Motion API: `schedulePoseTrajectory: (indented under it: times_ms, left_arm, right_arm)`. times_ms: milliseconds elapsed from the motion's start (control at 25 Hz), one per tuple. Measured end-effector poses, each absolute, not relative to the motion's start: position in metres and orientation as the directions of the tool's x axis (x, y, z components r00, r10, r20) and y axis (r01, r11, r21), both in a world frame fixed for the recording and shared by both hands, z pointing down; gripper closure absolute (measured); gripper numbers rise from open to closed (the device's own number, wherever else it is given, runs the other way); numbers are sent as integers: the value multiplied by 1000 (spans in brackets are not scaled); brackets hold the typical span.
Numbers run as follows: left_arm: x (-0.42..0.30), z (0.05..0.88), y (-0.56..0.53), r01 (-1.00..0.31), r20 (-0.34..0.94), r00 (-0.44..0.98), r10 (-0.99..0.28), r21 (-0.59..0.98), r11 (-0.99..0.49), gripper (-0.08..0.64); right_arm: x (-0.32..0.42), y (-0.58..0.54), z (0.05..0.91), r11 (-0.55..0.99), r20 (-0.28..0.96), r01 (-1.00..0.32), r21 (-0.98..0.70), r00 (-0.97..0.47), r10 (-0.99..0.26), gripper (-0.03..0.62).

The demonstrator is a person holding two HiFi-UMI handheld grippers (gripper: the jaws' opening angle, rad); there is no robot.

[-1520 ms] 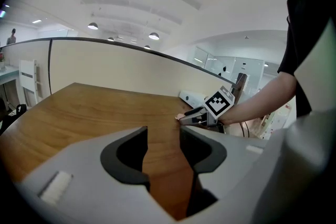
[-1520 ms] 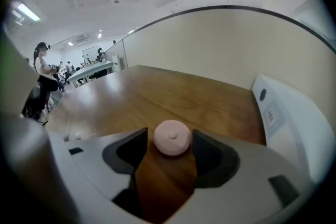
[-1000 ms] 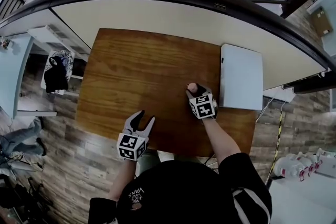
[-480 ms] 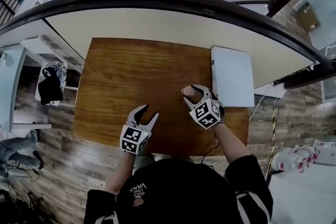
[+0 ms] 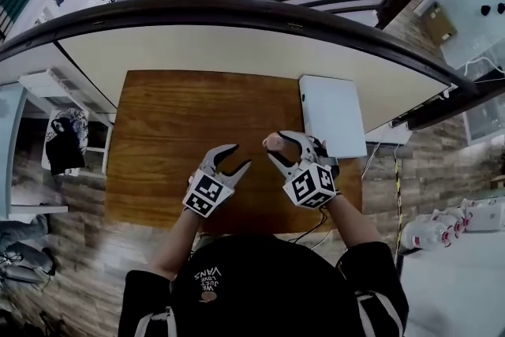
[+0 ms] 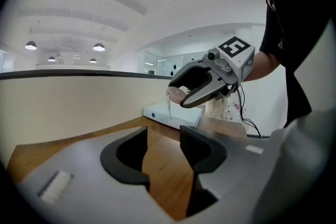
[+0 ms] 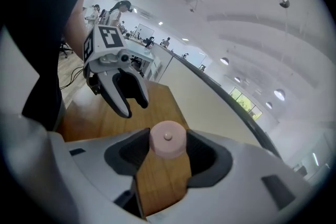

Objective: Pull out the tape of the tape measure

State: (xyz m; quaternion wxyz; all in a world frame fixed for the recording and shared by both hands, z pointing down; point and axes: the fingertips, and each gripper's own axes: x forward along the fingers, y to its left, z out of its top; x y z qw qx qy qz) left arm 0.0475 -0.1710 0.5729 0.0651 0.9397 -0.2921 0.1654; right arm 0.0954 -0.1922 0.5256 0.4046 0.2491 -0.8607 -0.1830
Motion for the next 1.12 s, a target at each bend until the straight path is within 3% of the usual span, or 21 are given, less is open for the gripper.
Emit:
schedulePoseTrajectory:
  times_ms: [600, 880, 1120]
  left_arm:
    - [62, 513, -181, -452, 211, 870, -446, -21, -892, 383]
    - [60, 506, -178, -431, 204, 880, -428, -32, -902, 534]
    - [57, 506, -171, -398, 205, 900, -385, 27, -917, 545]
  right_arm:
    - [62, -166, 472, 762, 498, -292, 578, -614, -613, 367]
    - [59, -165, 465, 752, 474, -304, 584, -625, -621, 367]
    - [69, -172, 467, 744, 475, -336, 578, -603, -641, 367]
